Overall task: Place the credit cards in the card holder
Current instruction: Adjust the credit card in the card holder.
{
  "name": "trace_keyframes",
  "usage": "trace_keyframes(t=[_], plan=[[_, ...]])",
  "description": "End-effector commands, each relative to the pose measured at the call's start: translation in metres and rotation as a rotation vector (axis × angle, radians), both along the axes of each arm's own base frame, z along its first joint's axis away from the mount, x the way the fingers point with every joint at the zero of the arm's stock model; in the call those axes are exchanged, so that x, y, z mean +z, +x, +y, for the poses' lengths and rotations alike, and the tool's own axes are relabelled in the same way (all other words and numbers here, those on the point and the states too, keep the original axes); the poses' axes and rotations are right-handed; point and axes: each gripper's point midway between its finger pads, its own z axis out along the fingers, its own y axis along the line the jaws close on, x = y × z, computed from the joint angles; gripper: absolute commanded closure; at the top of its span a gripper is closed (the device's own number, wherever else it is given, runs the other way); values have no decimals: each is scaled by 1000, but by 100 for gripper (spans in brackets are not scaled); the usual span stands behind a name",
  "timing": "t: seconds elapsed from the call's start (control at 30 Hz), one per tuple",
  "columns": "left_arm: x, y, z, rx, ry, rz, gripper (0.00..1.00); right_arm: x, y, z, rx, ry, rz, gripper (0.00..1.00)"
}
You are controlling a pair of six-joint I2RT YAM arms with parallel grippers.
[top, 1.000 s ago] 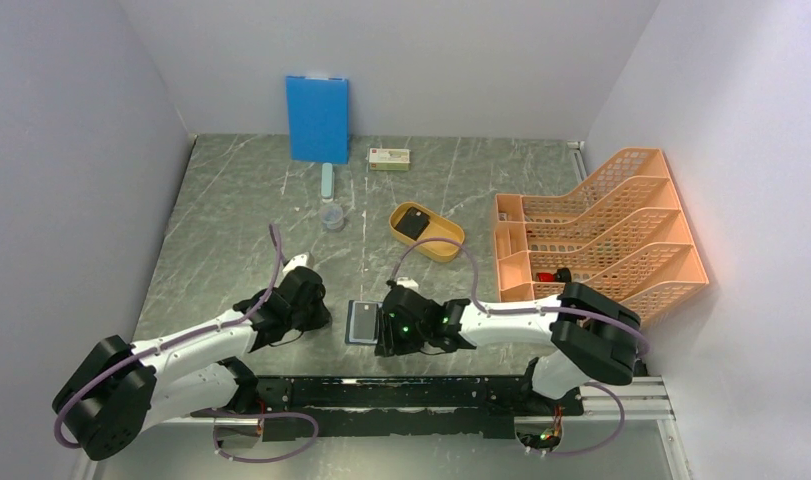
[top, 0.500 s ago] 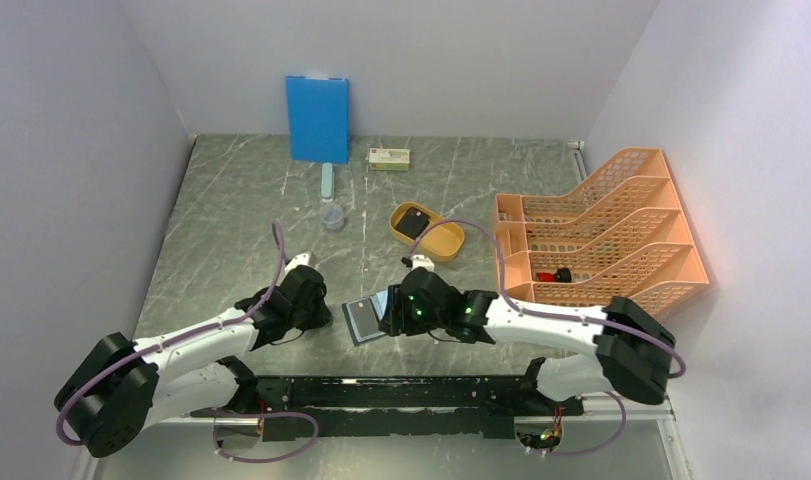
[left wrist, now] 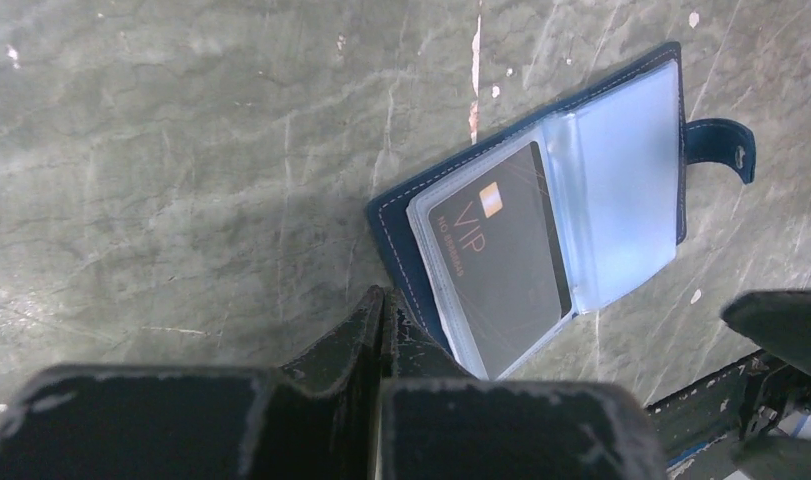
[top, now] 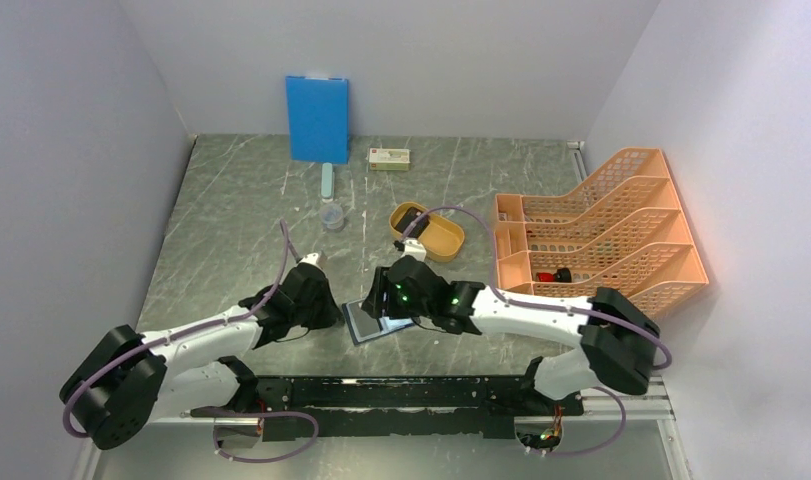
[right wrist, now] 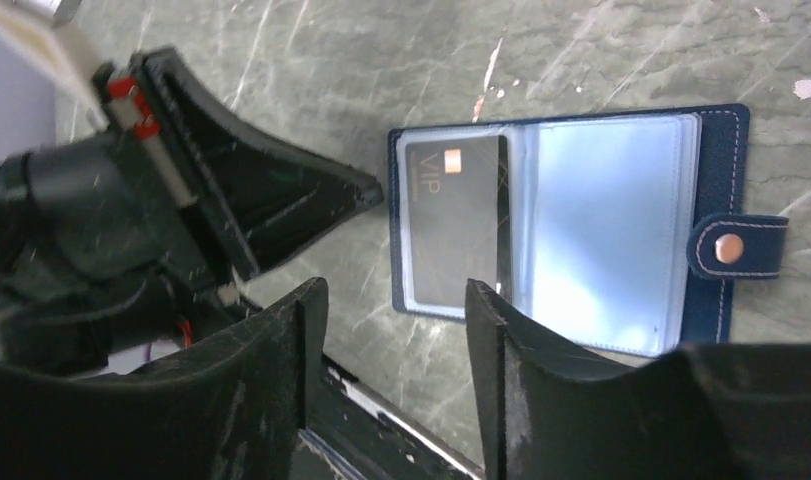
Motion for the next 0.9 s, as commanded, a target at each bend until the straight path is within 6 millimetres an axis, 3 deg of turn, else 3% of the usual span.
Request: trace_keyframes(t=[0.0, 0.17, 0.43, 0.87], plan=[[1, -1, -11, -28, -50, 7, 95, -11, 25, 1, -126, -46, 16, 50], [-6, -3, -10, -29, -37, 29, 95, -36, 37, -14, -164, -131, 43, 72], [-16, -4, -4, -13, 8, 55, 95, -66, 38, -15, -115, -224, 74, 89], [-21, -1, 2, 8, 49, 59, 95, -82, 36, -31, -117, -331, 84, 100]])
